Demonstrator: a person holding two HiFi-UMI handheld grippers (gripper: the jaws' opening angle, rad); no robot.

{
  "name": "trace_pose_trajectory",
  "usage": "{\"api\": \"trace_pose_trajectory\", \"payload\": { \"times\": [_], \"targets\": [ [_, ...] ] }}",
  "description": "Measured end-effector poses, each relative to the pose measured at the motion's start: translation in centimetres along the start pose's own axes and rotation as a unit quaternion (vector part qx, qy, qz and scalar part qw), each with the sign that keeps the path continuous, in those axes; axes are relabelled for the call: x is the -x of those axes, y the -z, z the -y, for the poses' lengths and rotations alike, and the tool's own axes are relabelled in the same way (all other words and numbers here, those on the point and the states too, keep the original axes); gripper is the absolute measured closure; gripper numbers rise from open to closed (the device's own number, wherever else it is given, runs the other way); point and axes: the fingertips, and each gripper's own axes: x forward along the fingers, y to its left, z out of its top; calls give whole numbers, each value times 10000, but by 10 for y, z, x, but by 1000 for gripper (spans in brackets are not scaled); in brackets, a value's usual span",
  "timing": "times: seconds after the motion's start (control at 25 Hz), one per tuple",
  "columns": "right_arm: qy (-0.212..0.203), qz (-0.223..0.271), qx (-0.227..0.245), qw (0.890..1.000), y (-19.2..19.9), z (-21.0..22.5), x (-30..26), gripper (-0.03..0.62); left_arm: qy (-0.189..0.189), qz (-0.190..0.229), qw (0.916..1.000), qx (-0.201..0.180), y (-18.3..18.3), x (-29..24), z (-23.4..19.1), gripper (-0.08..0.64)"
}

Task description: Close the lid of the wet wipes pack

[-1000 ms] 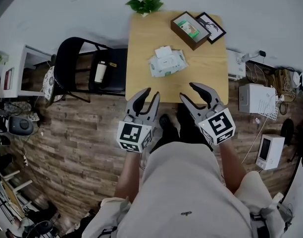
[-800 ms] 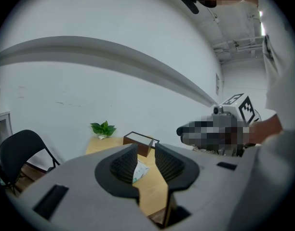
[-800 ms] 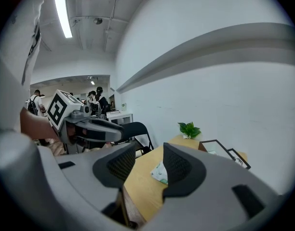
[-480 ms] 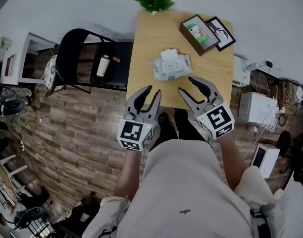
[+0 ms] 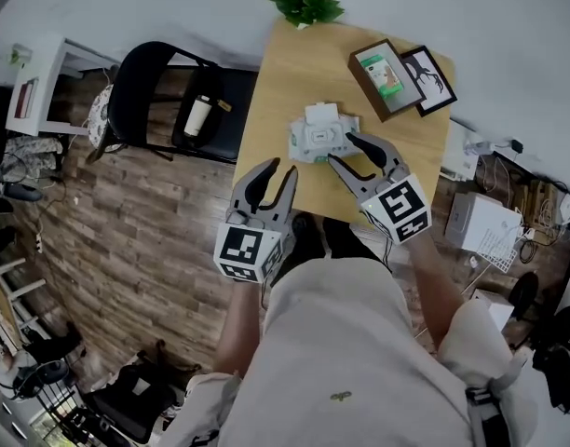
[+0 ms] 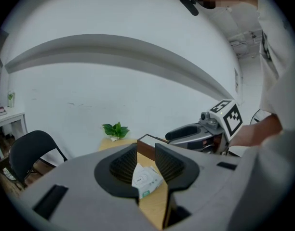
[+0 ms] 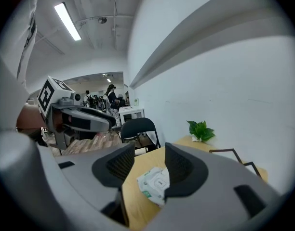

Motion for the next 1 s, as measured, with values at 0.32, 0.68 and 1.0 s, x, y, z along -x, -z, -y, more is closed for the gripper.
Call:
{"api": "trace_pose_trajectory", "payload": {
  "times": [0.32,0.68,1.0],
  "targets": [
    [-409,-312,98,9986,25,40,-39,411,-339,-138,9991,211,4,-33,-12,465],
    [-724,-636,127,9953,52,63,-73,403,-453,-263,9977,421,19,-66,-20,465],
    [-999,-1026,239,9894,78,76,-103,386,-505,-345,9963,596,35,-87,-30,465]
  ]
}}
